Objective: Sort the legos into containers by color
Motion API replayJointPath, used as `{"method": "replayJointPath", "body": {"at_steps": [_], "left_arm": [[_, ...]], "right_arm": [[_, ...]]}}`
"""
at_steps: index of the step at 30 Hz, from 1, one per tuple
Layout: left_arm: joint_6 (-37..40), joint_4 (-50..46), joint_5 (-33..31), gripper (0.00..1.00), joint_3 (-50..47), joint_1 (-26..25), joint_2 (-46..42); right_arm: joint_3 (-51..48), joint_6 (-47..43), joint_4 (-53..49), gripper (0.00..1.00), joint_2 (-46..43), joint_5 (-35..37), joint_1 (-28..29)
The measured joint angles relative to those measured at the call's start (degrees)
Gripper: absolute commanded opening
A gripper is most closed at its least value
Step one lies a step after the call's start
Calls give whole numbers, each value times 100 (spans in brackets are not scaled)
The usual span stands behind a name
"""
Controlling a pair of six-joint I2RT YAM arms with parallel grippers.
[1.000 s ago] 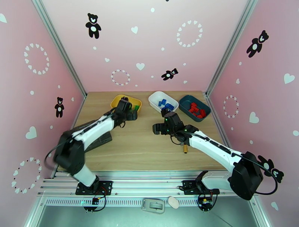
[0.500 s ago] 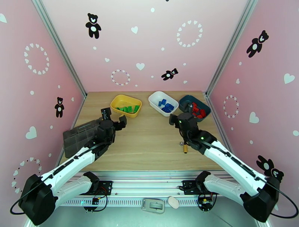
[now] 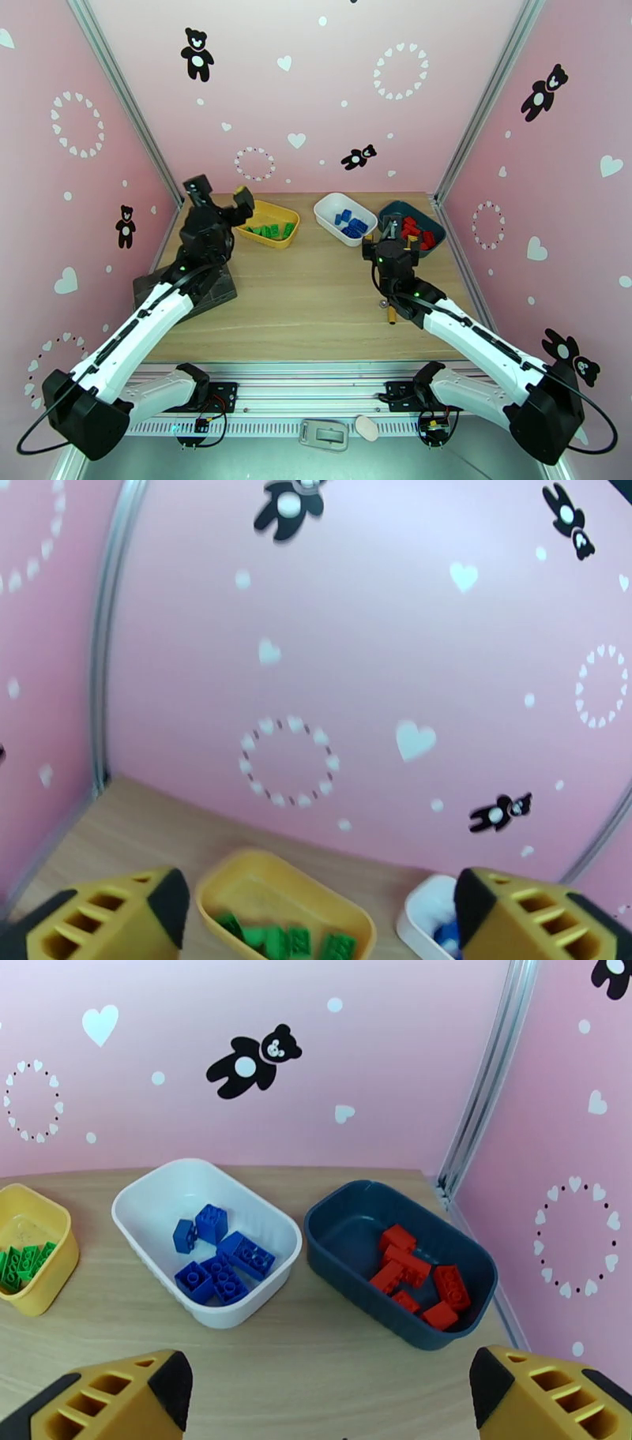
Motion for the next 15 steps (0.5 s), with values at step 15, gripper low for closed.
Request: {"method": "replayJointPath", "body": {"at_steps": [15], "left_arm": [[562, 656, 66, 98, -2253, 1268, 319]], "right_arm": [[-1202, -544, 1163, 99, 367, -269, -1499]]}}
